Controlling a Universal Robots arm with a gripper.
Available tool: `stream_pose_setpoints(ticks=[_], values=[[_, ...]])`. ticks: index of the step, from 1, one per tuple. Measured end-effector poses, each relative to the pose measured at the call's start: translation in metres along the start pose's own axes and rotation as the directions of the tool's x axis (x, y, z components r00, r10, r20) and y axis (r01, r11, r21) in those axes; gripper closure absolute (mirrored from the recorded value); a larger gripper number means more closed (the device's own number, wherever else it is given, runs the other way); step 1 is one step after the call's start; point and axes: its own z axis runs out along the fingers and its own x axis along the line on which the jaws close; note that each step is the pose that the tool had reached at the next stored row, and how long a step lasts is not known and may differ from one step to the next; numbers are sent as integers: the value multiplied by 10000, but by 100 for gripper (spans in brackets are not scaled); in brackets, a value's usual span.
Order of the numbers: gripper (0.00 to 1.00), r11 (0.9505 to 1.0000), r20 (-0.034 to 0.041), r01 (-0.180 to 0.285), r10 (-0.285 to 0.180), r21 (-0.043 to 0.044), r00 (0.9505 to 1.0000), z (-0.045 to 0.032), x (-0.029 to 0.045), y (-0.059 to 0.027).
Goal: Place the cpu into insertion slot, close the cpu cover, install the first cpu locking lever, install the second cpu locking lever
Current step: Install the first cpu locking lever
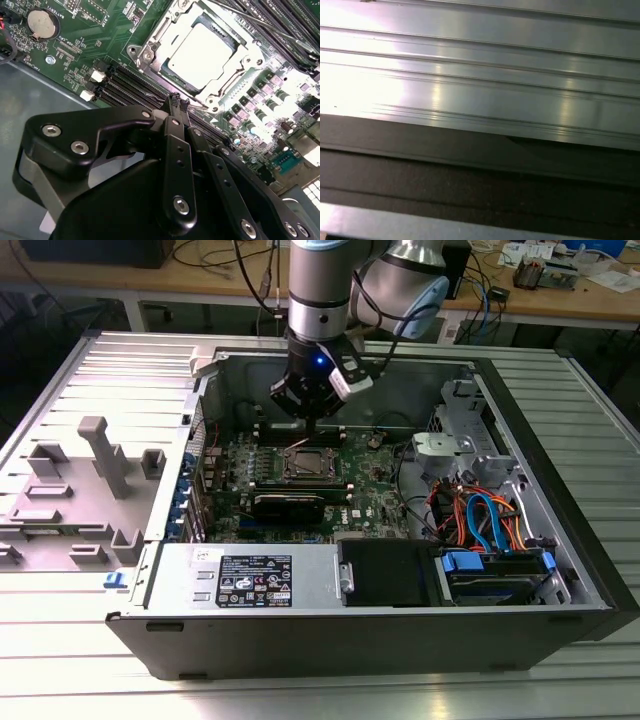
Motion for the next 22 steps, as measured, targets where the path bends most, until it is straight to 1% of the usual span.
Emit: stream_pose_setpoints(ticks=[4, 8, 10, 16, 22], values=[[89, 10000, -2, -39, 39, 2, 10000, 22, -27, -2], [89, 9997, -8, -264, 264, 6, 9996, 31, -41, -1], [89, 9993, -12, -362, 362, 7, 9993, 30, -42, 2], [89, 9992, -12, -390, 390, 6, 9992, 36, -46, 9], [89, 9987, 13, -510, 510, 6, 9987, 54, -52, 17]])
